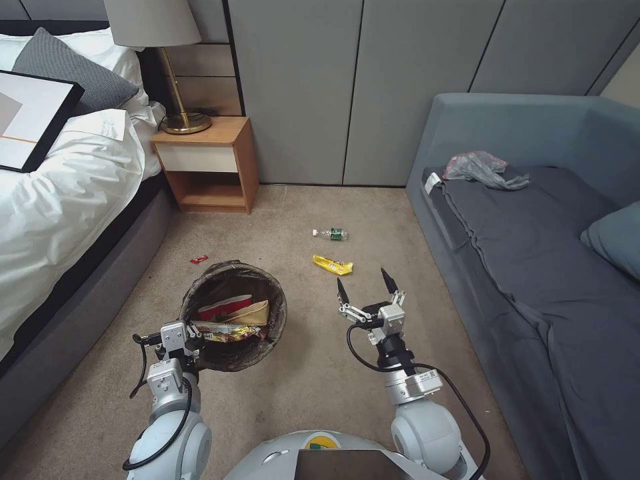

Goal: Pick up the trash bin, then pick up the garbage from the floor and place it into the trash bin.

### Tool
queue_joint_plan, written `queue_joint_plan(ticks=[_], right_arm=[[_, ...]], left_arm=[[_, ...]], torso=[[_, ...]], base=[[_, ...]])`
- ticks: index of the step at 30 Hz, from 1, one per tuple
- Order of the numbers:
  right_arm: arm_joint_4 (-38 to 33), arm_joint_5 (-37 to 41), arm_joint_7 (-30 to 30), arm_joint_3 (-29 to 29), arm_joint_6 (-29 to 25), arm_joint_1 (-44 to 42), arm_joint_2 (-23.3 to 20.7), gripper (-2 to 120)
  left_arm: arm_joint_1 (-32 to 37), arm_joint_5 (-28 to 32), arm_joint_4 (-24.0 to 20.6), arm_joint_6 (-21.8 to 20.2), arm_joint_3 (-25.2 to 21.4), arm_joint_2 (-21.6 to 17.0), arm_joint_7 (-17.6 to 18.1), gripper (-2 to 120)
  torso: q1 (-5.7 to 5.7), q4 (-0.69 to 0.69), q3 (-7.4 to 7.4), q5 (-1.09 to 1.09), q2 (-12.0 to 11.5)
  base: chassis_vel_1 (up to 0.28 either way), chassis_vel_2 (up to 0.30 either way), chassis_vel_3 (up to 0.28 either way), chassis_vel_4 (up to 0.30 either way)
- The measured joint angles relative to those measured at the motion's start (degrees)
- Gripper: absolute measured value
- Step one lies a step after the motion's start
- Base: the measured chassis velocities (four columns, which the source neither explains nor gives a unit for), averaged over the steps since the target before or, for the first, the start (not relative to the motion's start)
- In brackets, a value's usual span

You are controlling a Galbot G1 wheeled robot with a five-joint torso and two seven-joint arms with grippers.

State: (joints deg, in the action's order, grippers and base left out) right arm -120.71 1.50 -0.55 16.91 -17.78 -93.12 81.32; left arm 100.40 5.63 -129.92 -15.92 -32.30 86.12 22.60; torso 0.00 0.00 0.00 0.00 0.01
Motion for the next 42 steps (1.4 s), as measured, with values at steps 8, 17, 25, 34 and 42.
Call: queue_joint_plan(ticks=[8, 17, 25, 34, 42], right_arm=[[1.0, -0.1, 0.3, 0.0, -0.2, 0.0, 0.3, 100], [1.1, 1.0, 1.2, 0.5, -0.2, 0.7, 0.3, 100], [1.3, 1.4, 1.5, 0.9, -0.2, 1.2, 0.1, 100], [1.2, 1.9, 1.9, 1.6, -0.1, 1.4, -0.4, 100], [1.0, 2.0, 2.0, 1.7, 0.0, 1.4, -0.5, 100]], left_arm=[[-0.1, 0.2, -0.1, 0.0, -0.2, -0.1, 0.1, 0], [-0.2, 0.1, -0.1, -0.1, 0.0, 0.0, 0.1, 0], [0.1, -0.1, -0.3, -0.1, 0.0, -0.1, 0.1, 0], [0.1, -0.2, -0.7, -0.2, 0.2, -0.1, 0.1, 0], [0.4, -0.2, -1.1, -0.2, 0.1, -0.3, 0.1, 0]], torso=[[0.00, 0.00, 0.00, 0.00, 0.0], [0.00, 0.00, 0.00, 0.00, 0.0], [0.00, 0.00, 0.00, 0.00, 0.0], [0.01, 0.00, 0.01, 0.01, 0.0], [0.00, 0.00, 0.00, 0.01, 0.0]], base=[[0.000, 0.000, 0.000, 0.000], [0.000, 0.000, 0.000, 0.000], [-0.059, 0.062, 0.057, -0.047], [-0.156, 0.162, 0.158, -0.151], [-0.116, 0.117, 0.115, -0.108]])
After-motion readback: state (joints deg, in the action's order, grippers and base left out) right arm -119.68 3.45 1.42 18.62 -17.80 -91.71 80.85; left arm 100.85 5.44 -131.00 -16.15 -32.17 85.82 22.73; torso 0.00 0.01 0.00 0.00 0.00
